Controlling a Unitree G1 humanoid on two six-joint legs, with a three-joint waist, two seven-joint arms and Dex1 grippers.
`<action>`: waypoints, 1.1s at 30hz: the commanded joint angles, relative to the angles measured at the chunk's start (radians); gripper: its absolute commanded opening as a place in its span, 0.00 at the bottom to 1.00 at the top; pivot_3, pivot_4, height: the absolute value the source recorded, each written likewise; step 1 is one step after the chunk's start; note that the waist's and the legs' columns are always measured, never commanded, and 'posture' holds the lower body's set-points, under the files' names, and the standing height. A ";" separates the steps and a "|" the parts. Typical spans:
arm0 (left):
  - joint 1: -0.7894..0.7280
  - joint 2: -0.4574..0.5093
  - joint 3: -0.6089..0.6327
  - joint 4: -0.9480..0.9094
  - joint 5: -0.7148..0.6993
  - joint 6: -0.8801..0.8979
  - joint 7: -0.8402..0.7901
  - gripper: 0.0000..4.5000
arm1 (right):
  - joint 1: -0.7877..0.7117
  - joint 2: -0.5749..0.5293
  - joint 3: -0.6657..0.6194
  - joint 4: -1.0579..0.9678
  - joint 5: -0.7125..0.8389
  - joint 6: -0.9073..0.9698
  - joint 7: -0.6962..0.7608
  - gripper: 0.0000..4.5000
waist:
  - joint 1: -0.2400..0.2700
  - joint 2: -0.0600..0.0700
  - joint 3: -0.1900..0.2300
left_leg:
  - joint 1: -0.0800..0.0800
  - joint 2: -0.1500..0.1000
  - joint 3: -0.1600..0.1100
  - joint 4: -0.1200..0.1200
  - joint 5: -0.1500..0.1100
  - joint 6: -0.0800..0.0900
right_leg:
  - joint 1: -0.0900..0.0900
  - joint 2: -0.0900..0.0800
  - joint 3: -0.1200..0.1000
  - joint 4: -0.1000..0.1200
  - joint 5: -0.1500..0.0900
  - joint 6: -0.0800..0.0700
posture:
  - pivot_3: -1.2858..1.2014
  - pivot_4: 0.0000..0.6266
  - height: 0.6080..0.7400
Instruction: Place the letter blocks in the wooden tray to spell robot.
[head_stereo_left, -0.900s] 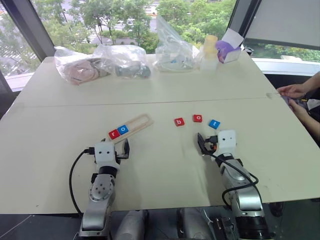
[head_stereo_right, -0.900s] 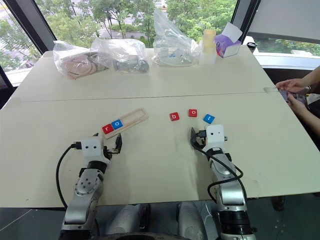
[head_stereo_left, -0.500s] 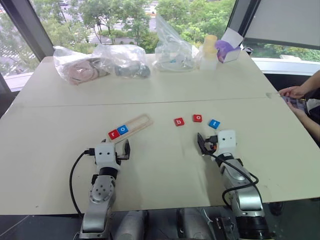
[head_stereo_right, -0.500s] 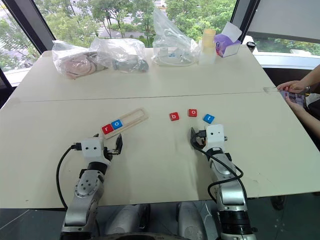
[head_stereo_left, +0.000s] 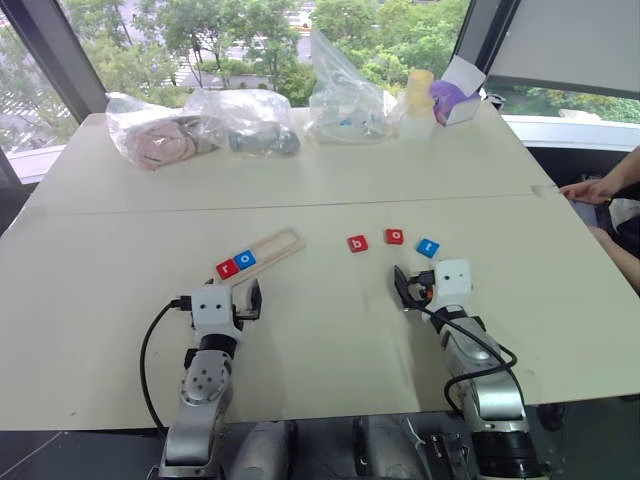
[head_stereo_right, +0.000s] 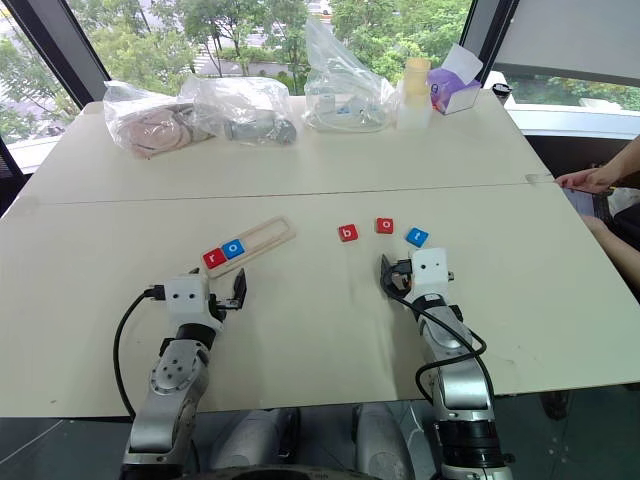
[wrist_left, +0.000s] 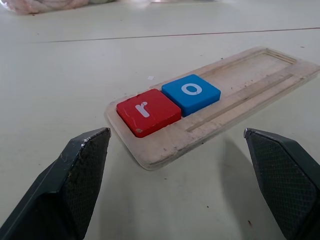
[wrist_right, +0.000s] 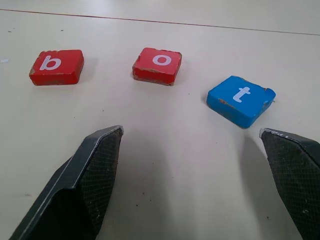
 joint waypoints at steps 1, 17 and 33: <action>0.001 0.001 -0.012 -0.039 0.014 0.005 0.003 1.00 | 0.016 -0.009 0.006 0.014 -0.001 0.021 0.009 0.99 | 0.000 0.000 0.000 | 0.000 0.000 0.000 0.000 0.000 0.000 | 0.000 0.000 0.000 0.000 0.000 0.000 | 0.52 0.24 1.00; -0.015 0.318 0.105 -0.316 -0.189 0.228 -0.330 1.00 | -0.066 -0.429 0.040 -0.280 0.175 0.242 0.502 0.99 | -0.002 0.005 0.006 | -0.002 0.000 0.000 0.000 0.000 0.001 | -0.001 0.000 -0.001 -0.001 0.000 -0.001 | 0.52 0.24 1.00; -0.300 0.890 0.250 0.130 -0.494 0.231 -1.102 1.00 | -0.362 -0.694 0.077 -0.207 0.352 0.205 0.951 0.99 | -0.003 0.003 0.016 | -0.006 0.000 0.002 -0.001 -0.002 0.003 | -0.004 -0.002 -0.002 -0.006 0.001 -0.001 | 0.52 0.24 1.00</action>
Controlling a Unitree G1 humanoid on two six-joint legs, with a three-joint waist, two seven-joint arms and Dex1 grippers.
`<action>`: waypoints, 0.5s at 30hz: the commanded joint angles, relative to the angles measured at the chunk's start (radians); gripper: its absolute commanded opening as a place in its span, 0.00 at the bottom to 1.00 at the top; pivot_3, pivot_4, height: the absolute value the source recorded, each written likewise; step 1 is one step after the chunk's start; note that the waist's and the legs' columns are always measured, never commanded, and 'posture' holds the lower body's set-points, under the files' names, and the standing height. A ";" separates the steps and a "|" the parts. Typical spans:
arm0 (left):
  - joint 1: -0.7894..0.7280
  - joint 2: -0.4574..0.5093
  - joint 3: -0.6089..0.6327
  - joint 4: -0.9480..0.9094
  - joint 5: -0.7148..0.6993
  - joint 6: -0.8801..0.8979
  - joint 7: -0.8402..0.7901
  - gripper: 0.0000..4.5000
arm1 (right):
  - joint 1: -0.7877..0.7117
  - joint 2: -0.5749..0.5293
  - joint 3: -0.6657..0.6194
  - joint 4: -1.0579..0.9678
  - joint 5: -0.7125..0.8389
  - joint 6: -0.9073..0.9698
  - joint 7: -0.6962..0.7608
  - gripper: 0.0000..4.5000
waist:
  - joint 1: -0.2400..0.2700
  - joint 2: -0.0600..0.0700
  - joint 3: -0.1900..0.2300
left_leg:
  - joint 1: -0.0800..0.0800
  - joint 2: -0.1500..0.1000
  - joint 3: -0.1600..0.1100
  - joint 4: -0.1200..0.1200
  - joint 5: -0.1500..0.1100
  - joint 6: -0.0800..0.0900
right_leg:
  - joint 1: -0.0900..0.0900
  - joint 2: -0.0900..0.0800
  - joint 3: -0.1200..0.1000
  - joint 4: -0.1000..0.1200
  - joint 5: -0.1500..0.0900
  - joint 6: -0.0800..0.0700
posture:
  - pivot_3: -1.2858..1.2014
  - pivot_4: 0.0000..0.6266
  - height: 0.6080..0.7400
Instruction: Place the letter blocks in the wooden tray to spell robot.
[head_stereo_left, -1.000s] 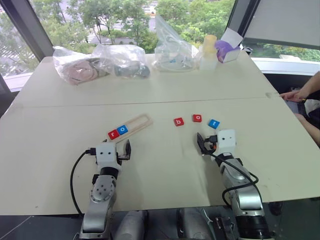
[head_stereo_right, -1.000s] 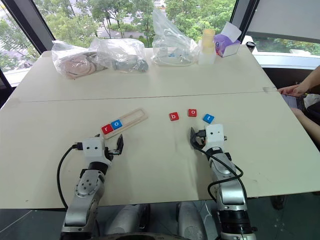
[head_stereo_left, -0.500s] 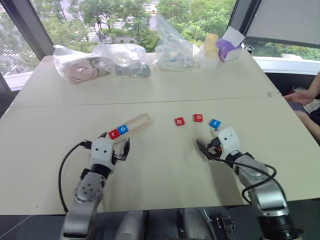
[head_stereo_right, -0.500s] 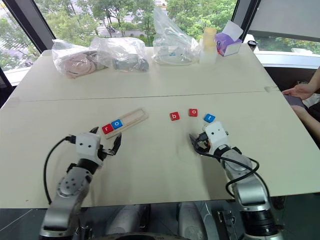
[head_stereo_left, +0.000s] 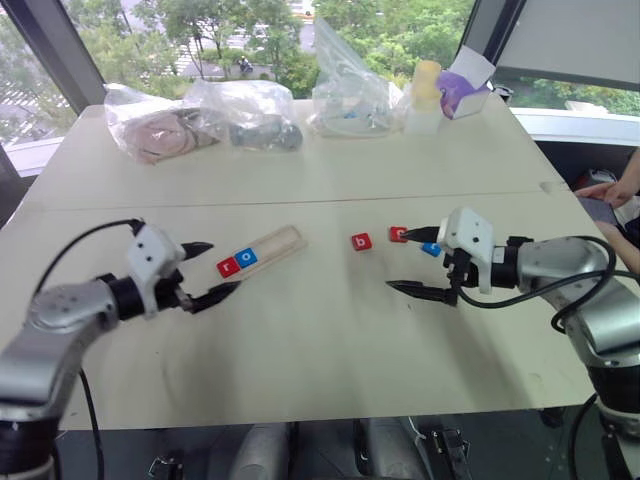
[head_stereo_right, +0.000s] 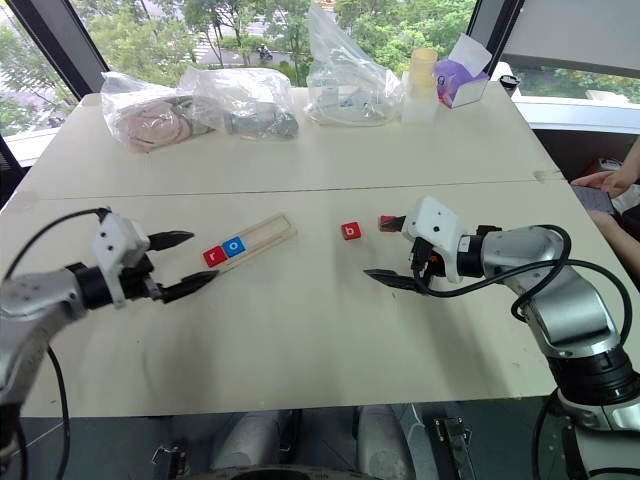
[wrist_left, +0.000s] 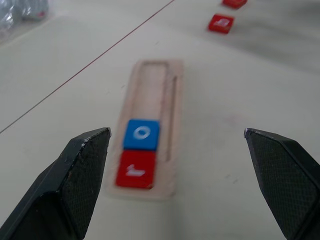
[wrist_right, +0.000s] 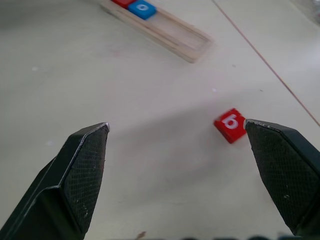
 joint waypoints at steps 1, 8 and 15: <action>-0.075 0.036 -0.006 0.135 -0.008 -0.068 -0.135 1.00 | -0.027 0.008 0.005 -0.011 0.012 -0.020 0.008 0.99 | 0.001 0.000 0.000 | -0.001 0.000 0.000 0.000 0.000 0.000 | -0.001 -0.001 0.000 0.000 0.000 0.000 | 0.52 0.24 1.00; -0.305 0.038 -0.123 0.496 0.075 -0.189 -0.343 1.00 | 0.062 0.012 -0.020 -0.139 0.047 0.035 -0.046 0.99 | 0.012 0.000 0.000 | -0.013 -0.001 0.000 0.003 0.001 -0.001 | -0.014 0.000 0.000 0.004 0.004 0.004 | 0.52 0.24 1.00; -0.421 0.012 -0.198 0.691 0.158 -0.282 -0.413 1.00 | 0.136 0.000 -0.049 -0.230 0.060 0.083 -0.106 0.99 | 0.016 0.000 0.000 | -0.013 -0.001 0.000 0.003 0.001 -0.001 | -0.016 0.000 0.001 0.006 0.005 0.004 | 0.52 0.24 1.00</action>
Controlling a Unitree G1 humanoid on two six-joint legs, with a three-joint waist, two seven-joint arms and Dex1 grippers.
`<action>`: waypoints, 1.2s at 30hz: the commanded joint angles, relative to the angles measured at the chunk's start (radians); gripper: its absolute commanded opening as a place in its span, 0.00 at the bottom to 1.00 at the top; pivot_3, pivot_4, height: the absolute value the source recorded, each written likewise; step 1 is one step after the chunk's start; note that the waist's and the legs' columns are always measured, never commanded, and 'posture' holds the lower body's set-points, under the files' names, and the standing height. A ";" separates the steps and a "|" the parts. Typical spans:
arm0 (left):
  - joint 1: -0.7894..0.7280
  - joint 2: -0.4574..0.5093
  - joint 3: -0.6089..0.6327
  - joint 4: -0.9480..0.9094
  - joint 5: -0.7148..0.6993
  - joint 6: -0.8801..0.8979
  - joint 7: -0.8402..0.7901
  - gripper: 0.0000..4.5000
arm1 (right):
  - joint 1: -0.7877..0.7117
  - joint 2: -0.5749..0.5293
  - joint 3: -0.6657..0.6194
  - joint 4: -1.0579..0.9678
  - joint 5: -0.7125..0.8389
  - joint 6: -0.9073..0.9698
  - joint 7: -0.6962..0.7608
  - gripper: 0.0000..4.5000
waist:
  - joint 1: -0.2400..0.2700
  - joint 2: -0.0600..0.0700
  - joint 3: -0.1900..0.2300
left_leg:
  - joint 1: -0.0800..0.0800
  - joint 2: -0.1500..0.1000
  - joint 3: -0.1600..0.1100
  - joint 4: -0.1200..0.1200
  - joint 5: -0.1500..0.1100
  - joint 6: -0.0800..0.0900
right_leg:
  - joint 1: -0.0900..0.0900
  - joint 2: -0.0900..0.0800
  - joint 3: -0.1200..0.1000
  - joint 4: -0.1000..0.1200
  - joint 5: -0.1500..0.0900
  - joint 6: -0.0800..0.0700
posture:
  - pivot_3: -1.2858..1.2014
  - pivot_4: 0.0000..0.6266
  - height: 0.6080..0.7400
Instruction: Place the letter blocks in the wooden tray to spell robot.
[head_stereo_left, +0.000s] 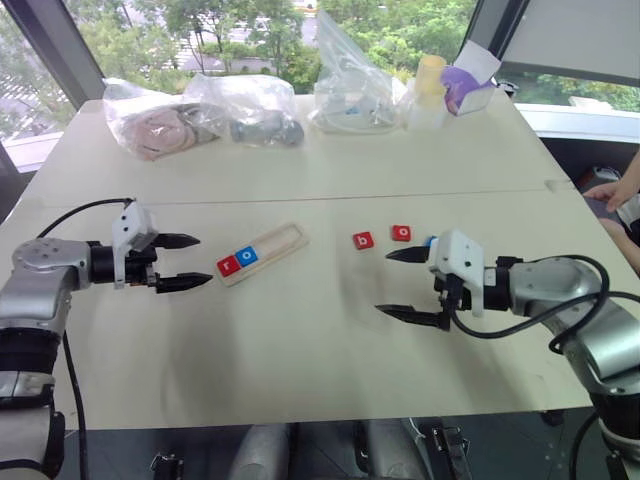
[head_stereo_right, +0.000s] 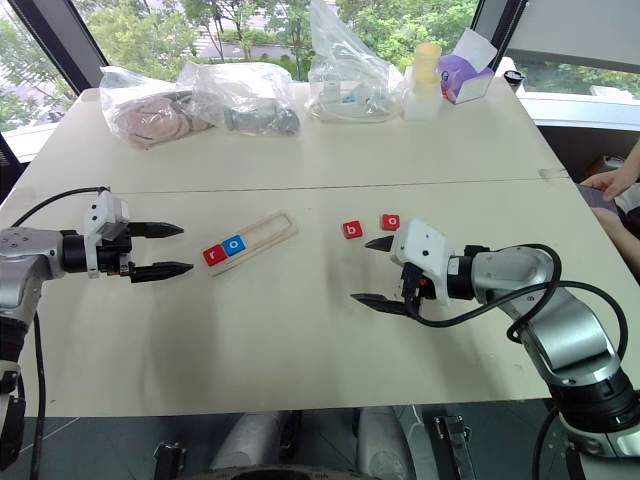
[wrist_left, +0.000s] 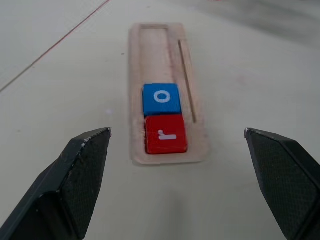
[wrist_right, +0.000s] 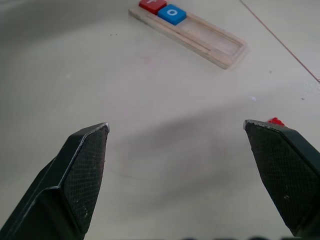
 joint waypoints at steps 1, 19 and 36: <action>-0.046 -0.015 -0.024 0.054 0.031 -0.028 -0.033 1.00 | 0.003 -0.010 -0.041 -0.049 0.020 0.016 -0.030 0.99 | 0.001 0.000 0.000 | 0.000 0.000 0.000 0.000 0.000 0.000 | 0.000 0.000 0.000 0.001 0.000 0.000 | 0.52 0.24 1.00; -0.152 -0.173 -0.093 0.280 0.169 -0.160 0.025 1.00 | 0.090 -0.014 -0.114 -0.206 0.099 0.143 -0.164 0.99 | 0.009 -0.001 0.000 | 0.000 0.000 0.000 0.012 0.000 0.000 | 0.001 0.001 0.000 0.010 0.000 0.000 | 0.52 0.24 1.00; -0.181 -0.267 -0.142 0.446 0.295 -0.342 0.141 1.00 | 0.098 -0.032 -0.138 -0.252 0.149 0.193 -0.208 0.99 | 0.013 0.001 -0.005 | 0.003 0.000 0.000 0.017 0.000 0.001 | 0.009 0.001 0.000 0.011 0.002 0.001 | 0.52 0.24 1.00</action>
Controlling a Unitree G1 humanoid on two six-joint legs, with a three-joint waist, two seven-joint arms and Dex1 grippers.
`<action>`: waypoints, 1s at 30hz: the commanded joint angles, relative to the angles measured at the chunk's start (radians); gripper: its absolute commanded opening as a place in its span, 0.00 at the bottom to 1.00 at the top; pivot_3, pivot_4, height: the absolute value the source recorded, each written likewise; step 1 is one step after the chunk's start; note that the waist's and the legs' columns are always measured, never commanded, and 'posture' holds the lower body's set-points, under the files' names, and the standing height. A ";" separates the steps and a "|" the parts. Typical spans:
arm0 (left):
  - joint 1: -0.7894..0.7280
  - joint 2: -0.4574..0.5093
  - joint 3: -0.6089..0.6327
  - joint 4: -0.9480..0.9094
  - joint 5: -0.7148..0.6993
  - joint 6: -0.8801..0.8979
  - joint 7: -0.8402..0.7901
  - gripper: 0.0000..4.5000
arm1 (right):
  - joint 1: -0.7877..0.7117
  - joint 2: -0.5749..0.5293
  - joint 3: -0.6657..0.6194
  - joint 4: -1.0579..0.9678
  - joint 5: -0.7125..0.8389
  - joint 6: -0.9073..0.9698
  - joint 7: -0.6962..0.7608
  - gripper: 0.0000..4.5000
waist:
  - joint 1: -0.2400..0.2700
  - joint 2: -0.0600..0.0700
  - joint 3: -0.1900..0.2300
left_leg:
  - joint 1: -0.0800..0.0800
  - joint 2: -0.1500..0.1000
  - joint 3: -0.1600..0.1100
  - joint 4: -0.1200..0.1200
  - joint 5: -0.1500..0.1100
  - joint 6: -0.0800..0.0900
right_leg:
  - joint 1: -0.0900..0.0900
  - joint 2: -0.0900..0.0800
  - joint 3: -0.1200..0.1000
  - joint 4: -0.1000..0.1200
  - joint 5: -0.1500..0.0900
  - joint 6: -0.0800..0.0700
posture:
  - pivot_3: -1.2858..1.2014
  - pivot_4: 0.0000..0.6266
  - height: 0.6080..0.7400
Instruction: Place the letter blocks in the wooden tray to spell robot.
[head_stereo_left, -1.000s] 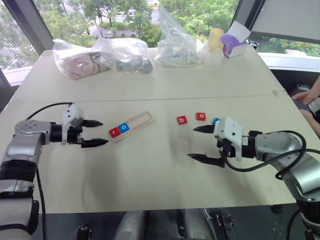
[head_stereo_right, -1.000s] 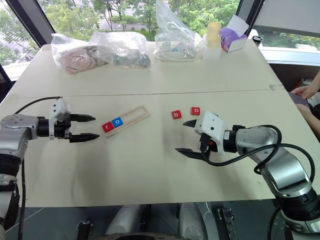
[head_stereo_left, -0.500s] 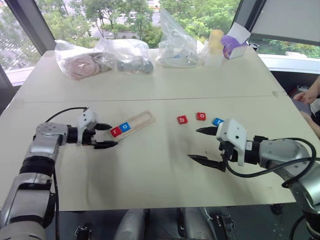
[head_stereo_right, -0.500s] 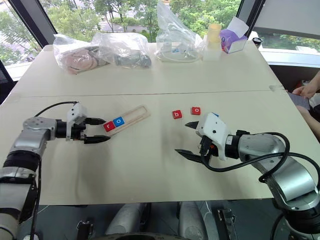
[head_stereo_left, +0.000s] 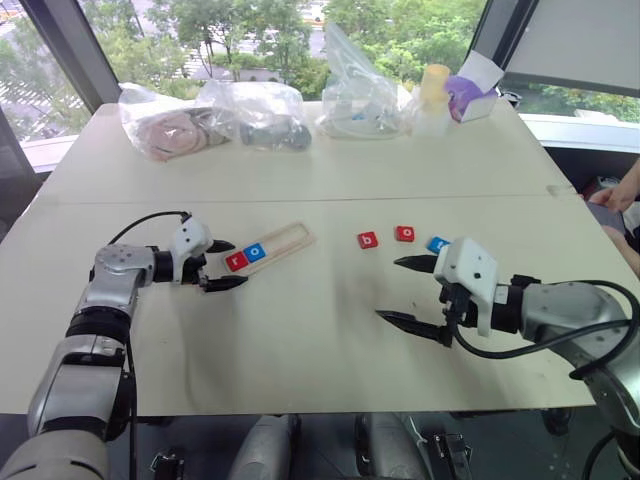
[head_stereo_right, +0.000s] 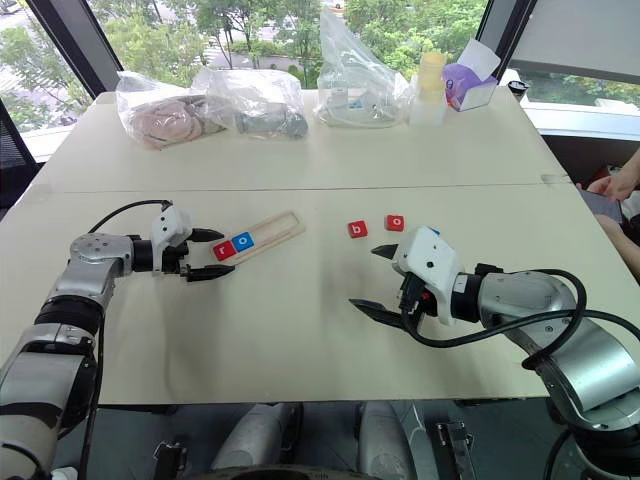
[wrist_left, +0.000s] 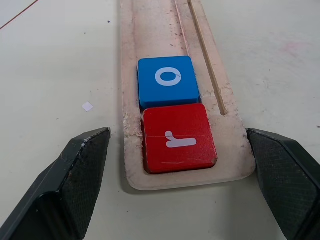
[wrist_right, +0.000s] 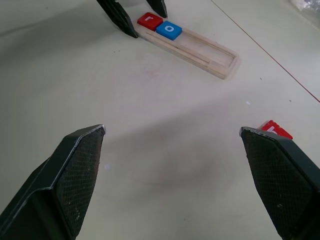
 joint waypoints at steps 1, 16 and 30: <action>0.018 -0.016 -0.045 0.021 0.064 -0.003 0.034 1.00 | -0.005 -0.020 -0.029 -0.033 0.014 -0.004 -0.004 0.99 | 0.000 0.001 -0.001 | 0.001 0.000 0.000 0.000 0.000 0.000 | 0.001 0.000 0.000 0.000 0.000 0.000 | 0.52 0.24 1.00; 0.053 -0.054 -0.072 -0.040 0.096 -0.004 0.035 0.69 | -0.040 -0.034 -0.002 0.002 -0.001 -0.022 0.005 1.00 | 0.004 0.006 -0.005 | 0.012 0.000 -0.001 -0.001 -0.001 0.001 | 0.013 -0.001 0.000 -0.003 -0.001 0.001 | 0.52 0.24 1.00; 0.160 -0.156 -0.199 -0.486 0.019 0.158 -0.137 0.69 | -0.055 -0.039 0.004 0.009 -0.009 -0.019 0.002 1.00 | 0.000 0.006 -0.005 | 0.010 -0.003 0.000 -0.002 -0.003 0.004 | 0.012 -0.005 0.000 -0.004 -0.002 0.003 | 0.52 0.24 1.00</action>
